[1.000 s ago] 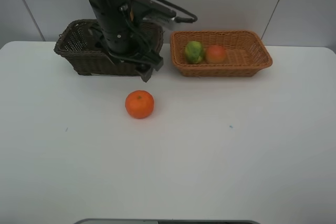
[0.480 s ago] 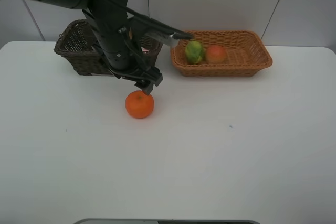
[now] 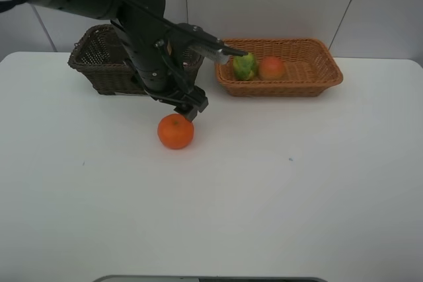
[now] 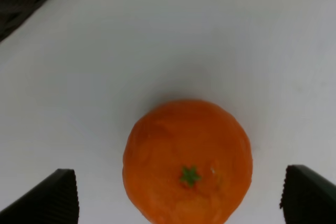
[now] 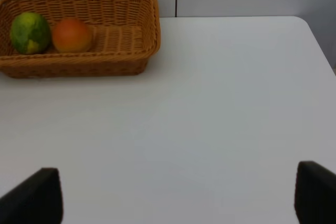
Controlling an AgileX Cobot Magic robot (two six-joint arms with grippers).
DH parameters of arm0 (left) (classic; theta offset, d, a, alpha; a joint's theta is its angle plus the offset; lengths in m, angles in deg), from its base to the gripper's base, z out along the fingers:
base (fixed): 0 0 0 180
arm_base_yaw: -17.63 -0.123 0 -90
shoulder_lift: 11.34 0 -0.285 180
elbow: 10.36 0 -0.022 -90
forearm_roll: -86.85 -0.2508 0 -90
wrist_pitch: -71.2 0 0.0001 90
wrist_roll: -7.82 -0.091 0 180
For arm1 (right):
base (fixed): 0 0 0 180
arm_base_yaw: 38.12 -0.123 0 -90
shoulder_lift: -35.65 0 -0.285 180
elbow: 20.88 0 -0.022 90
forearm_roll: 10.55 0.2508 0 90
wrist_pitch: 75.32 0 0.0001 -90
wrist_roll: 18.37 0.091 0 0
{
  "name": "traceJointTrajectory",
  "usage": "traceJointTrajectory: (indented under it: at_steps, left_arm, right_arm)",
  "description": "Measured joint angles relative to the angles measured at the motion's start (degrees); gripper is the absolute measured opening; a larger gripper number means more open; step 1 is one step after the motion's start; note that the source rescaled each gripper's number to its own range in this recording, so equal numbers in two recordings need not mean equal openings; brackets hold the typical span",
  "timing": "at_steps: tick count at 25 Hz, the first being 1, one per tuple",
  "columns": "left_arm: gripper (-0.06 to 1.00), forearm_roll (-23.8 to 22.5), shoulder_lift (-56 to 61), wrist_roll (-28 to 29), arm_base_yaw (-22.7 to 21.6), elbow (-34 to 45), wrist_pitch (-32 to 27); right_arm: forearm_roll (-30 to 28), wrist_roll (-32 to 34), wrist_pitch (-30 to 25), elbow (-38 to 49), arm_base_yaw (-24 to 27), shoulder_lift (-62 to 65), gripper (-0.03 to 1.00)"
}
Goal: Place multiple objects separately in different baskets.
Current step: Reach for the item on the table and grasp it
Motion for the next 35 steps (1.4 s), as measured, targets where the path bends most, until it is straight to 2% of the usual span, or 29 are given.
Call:
traceJointTrajectory:
  at_steps: [5,35]
  left_arm:
    - [0.99,1.65,-2.57,-2.62,0.00,0.00,0.15]
    - [0.99,1.63,-8.83,-4.27,-1.03,0.19,3.81]
  right_arm:
    - [0.00,0.00,0.00,0.00,0.00,0.00,0.88]
    - [0.00,0.00,0.00,0.00,0.00,0.00,0.88]
